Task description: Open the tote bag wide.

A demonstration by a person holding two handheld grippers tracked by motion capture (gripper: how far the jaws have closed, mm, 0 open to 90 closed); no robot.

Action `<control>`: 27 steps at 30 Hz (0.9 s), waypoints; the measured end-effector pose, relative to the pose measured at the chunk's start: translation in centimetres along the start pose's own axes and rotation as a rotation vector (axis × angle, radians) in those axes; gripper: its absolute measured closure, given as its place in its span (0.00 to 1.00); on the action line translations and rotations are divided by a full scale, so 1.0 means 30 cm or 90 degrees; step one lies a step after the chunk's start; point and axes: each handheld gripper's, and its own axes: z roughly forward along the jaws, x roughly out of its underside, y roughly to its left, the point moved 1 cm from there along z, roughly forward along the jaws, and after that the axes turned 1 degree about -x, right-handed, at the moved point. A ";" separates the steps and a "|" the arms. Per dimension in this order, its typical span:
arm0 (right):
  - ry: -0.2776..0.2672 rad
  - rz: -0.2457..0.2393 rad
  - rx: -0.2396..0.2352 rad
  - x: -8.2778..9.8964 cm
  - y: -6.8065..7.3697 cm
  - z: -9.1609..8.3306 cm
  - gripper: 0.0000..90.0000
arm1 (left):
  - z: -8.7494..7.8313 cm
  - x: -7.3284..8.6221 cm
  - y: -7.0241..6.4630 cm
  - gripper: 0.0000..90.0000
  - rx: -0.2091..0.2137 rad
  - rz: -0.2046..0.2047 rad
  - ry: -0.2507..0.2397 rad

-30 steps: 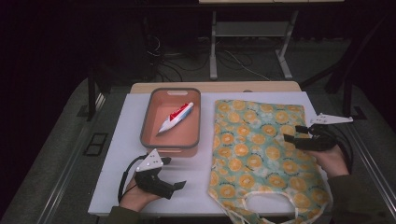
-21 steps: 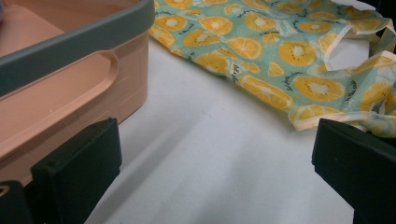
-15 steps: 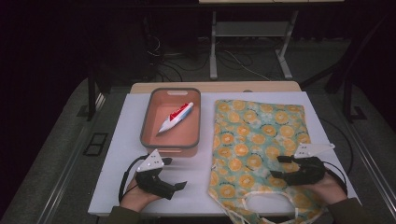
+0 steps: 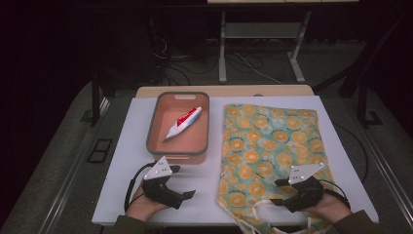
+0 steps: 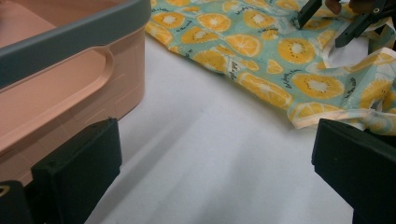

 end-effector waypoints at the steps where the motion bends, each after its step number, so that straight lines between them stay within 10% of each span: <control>1: 0.004 -0.006 0.002 -0.001 -0.001 0.006 0.39 | 0.000 0.000 0.000 0.00 0.000 -0.001 0.001; 8: 0.019 -0.042 0.015 -0.001 0.002 0.032 0.47 | 0.002 0.002 0.000 0.00 -0.001 -0.001 0.002; 18: 0.013 -0.041 0.000 -0.006 0.010 0.034 0.99 | 0.004 0.002 -0.003 0.00 0.000 0.002 0.006; 27: -0.008 -0.019 0.017 -0.030 0.002 0.028 1.00 | 0.003 0.001 0.000 0.00 -0.001 0.001 0.005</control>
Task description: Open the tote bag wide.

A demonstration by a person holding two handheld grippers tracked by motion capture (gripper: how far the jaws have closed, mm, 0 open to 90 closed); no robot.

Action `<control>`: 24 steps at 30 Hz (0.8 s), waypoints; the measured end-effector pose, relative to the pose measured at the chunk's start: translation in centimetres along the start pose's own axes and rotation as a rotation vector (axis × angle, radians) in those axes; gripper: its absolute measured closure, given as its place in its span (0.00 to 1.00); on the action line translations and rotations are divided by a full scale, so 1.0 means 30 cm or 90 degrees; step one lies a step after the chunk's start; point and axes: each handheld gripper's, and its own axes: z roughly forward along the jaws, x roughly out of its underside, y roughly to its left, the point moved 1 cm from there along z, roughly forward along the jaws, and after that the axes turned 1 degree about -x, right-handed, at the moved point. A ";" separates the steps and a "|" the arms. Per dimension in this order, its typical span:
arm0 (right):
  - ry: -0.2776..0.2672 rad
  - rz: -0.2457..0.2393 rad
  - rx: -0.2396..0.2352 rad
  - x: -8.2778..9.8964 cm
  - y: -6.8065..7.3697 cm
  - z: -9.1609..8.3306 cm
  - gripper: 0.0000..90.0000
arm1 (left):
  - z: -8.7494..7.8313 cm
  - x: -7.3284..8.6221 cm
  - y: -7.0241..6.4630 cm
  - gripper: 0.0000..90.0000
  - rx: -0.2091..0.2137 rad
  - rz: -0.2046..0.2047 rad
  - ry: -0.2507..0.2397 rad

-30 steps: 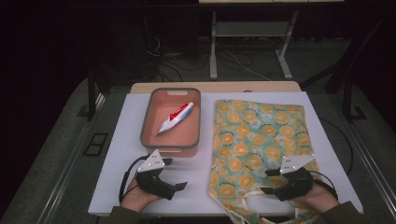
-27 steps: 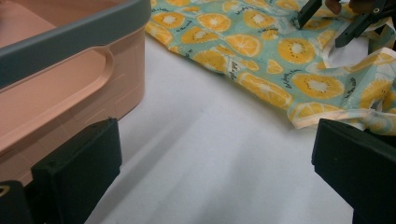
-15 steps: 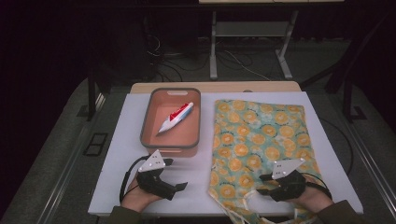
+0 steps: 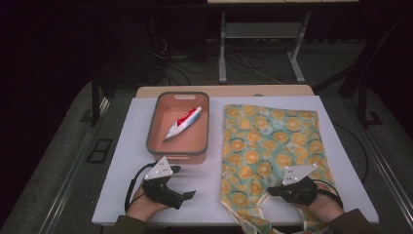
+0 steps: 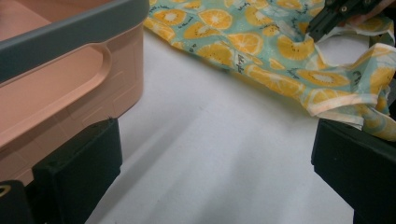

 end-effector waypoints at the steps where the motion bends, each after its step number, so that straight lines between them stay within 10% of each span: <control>1: -0.006 0.005 0.006 -0.008 -0.006 0.000 1.00 | 0.000 0.000 0.001 0.00 -0.001 -0.001 0.000; 24: -0.051 0.119 0.144 -0.238 -0.252 0.143 1.00 | -0.003 0.000 0.007 0.00 0.001 0.000 -0.001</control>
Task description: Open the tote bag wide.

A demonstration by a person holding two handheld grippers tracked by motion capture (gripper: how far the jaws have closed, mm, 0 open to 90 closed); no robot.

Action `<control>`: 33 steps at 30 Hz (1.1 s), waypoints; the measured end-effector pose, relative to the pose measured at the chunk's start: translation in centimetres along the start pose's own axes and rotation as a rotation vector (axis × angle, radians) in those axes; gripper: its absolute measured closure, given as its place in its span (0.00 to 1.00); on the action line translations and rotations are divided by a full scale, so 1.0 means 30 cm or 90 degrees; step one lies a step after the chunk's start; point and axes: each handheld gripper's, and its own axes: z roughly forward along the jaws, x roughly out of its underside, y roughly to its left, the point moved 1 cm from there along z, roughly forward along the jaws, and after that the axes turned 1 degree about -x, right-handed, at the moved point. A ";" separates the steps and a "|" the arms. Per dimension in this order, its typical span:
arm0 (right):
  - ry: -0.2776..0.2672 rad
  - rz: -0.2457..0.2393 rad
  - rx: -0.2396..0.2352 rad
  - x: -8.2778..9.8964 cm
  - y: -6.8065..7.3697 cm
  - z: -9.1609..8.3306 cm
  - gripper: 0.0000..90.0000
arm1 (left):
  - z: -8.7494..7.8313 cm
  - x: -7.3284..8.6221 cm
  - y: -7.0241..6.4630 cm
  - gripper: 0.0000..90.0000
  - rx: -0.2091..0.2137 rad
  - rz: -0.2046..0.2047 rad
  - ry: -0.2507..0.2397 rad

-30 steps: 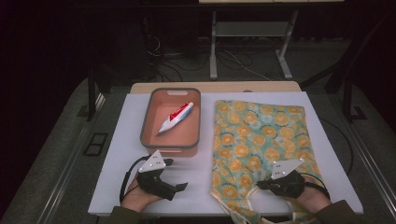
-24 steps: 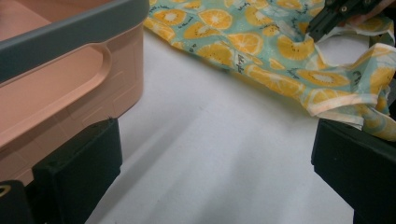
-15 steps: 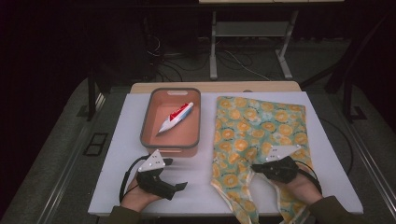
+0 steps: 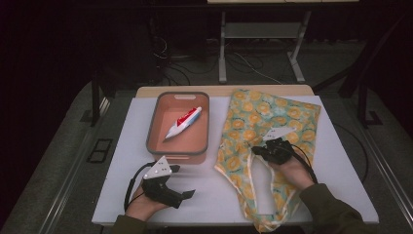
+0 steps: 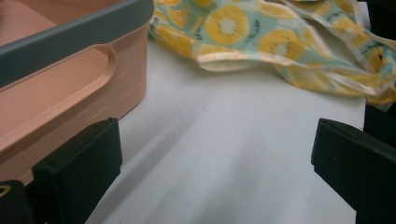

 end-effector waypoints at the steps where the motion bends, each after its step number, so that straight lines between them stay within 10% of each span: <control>1: 0.004 0.008 0.004 -0.008 -0.014 0.028 1.00 | -0.001 0.000 0.000 0.00 0.000 -0.002 -0.001; 7: -0.011 0.016 -0.014 -0.014 -0.009 0.008 0.68 | 0.003 0.002 0.000 0.00 0.007 -0.002 -0.002; 11: -0.042 0.011 -0.043 -0.004 0.013 -0.116 0.45 | 0.004 0.002 -0.002 0.00 0.009 -0.003 -0.002; 21: -0.025 -0.044 -0.137 0.132 0.119 -0.263 0.42 | 0.002 -0.001 -0.005 0.00 0.005 -0.001 -0.002; 33: -0.013 -0.094 -0.242 0.184 0.271 -0.281 0.43 | 0.004 0.001 -0.006 0.00 0.005 -0.001 0.000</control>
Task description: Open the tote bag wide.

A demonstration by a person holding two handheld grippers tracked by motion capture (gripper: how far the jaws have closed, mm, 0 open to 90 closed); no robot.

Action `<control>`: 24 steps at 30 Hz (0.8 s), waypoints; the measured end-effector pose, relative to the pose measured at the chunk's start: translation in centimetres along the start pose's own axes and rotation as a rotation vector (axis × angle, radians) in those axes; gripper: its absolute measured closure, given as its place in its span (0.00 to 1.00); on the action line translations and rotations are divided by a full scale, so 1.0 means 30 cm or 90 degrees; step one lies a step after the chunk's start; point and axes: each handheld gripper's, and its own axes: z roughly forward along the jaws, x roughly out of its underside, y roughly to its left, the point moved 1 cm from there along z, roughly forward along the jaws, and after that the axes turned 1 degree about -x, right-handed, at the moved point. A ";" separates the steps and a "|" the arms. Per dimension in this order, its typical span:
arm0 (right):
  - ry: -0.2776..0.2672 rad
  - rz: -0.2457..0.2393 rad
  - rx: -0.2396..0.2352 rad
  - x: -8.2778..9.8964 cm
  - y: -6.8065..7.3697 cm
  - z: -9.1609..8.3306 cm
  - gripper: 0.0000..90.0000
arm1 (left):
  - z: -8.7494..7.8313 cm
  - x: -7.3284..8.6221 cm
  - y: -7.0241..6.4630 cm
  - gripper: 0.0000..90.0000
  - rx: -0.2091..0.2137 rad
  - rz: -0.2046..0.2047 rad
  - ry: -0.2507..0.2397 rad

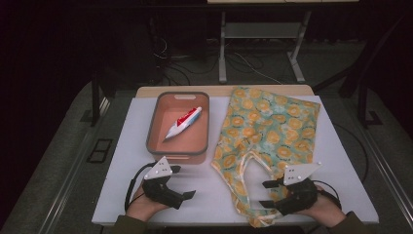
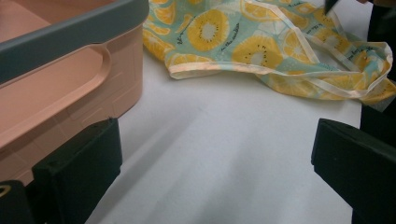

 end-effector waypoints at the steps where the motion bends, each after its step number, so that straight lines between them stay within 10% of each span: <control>1: 0.010 -0.006 -0.008 -0.001 0.014 0.018 0.43 | 0.001 0.001 0.000 0.00 0.000 0.000 0.001; 16: 0.057 -0.010 -0.083 0.013 0.040 0.080 0.54 | 0.002 0.001 0.000 0.00 0.001 -0.001 0.002; 24: 0.020 0.026 -0.028 -0.015 -0.010 0.082 0.55 | 0.005 -0.001 -0.001 0.00 0.003 0.002 0.004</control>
